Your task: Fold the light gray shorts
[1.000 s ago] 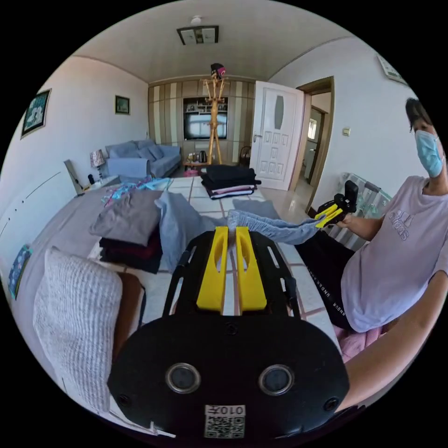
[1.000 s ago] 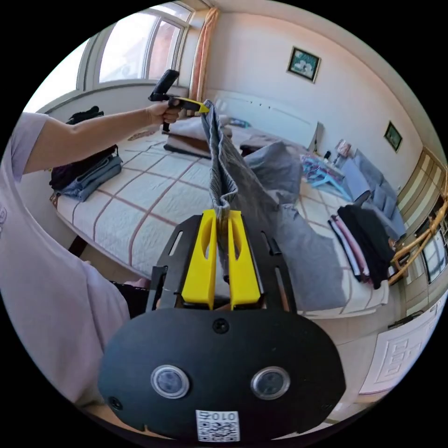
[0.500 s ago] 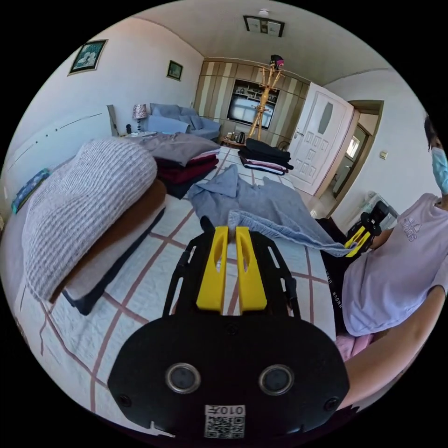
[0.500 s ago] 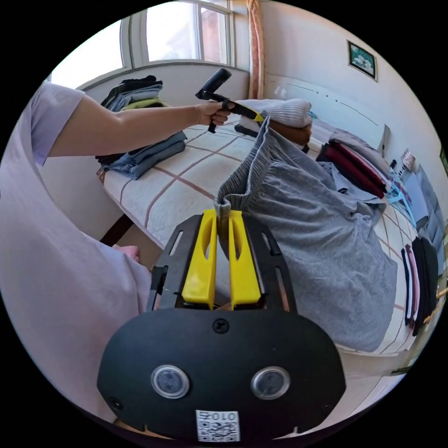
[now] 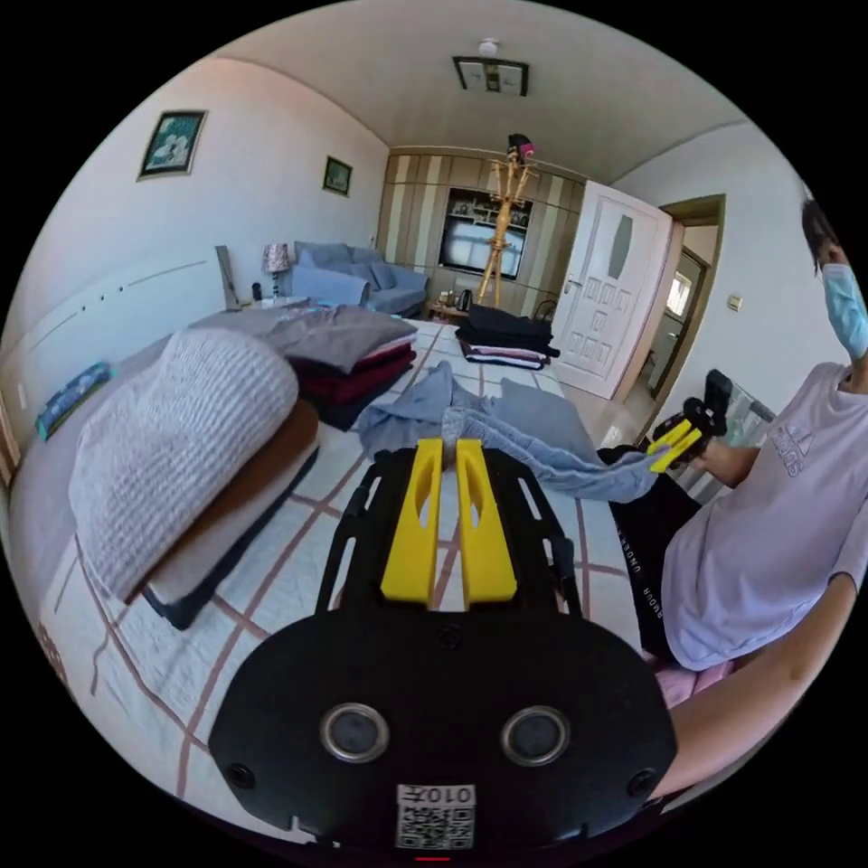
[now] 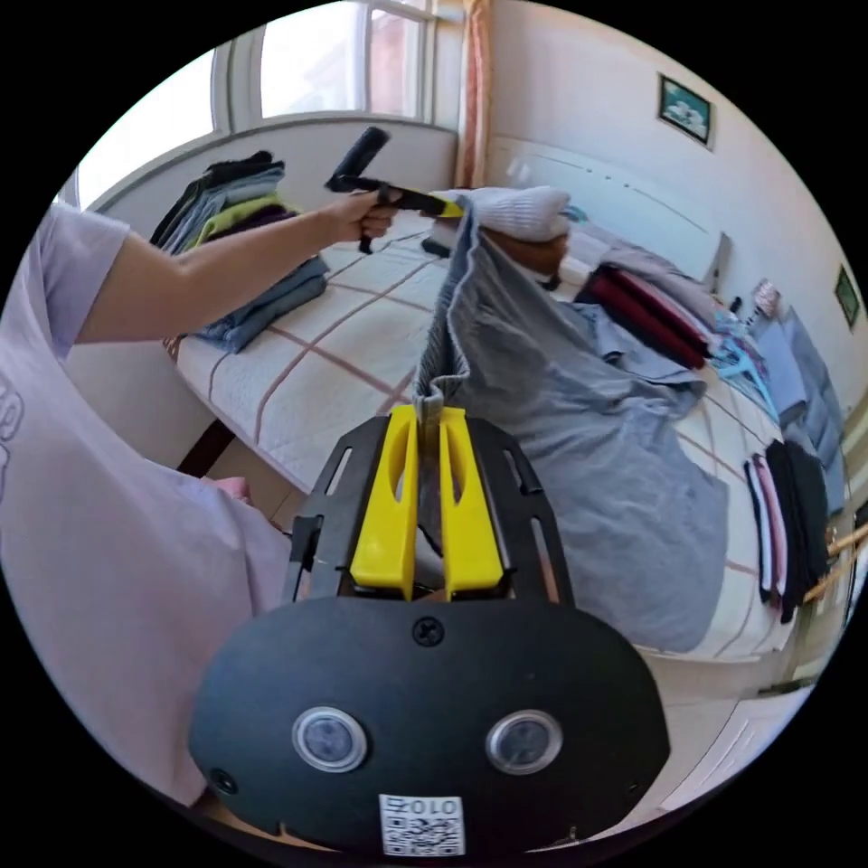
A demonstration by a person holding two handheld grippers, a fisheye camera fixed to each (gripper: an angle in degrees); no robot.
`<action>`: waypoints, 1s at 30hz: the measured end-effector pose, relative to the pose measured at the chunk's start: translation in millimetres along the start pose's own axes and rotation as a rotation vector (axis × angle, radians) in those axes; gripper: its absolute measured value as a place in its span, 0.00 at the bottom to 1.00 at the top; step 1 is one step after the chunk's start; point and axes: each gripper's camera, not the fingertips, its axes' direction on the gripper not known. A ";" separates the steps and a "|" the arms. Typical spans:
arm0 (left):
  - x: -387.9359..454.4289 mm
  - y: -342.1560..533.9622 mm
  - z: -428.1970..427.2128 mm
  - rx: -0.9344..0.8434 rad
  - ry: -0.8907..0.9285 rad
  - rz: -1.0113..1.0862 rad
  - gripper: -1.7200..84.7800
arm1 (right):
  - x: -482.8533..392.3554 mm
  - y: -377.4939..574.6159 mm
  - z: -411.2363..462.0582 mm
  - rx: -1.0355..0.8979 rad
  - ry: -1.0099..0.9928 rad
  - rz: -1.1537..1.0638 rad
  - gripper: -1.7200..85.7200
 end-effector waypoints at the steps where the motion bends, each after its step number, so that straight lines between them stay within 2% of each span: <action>1: 16.7 -21.3 -8.9 0.014 0.004 0.058 0.03 | 9.4 1.6 -12.8 0.013 0.034 0.029 0.06; 5: 100.1 -109.3 -29.9 0.064 0.152 0.291 0.03 | 89.8 13.9 -121.3 0.061 0.258 0.195 0.06; 9: 186.2 -188.4 -31.2 0.099 0.170 0.432 0.02 | 163.1 -19.9 -259.6 0.123 0.354 0.326 0.06; 11: 231.0 -234.6 -41.7 0.164 0.129 0.492 0.02 | 169.6 -42.3 -312.2 0.162 0.431 0.350 0.06; 15: 263.3 -283.5 -66.2 0.265 0.096 0.500 0.02 | 140.6 -63.6 -389.6 0.249 0.618 0.352 0.06; 19: 279.6 -304.7 -72.5 0.308 0.268 0.475 0.02 | 120.8 -43.4 -423.4 0.316 0.613 0.367 0.06; 22: 324.4 -298.5 -56.4 0.295 0.366 0.518 0.02 | 128.3 -32.4 -439.3 0.325 0.598 0.439 0.07; 25: 377.1 -283.8 -20.9 0.290 0.445 0.522 0.02 | 160.0 -53.6 -432.8 0.226 0.646 0.511 0.08; 27: 399.2 -274.6 4.1 0.313 0.495 0.475 0.02 | 201.8 -88.7 -409.9 0.109 0.624 0.554 0.08; 30: 414.1 -266.0 42.4 0.355 0.573 0.332 0.02 | 232.8 -144.6 -380.2 0.078 0.643 0.532 0.08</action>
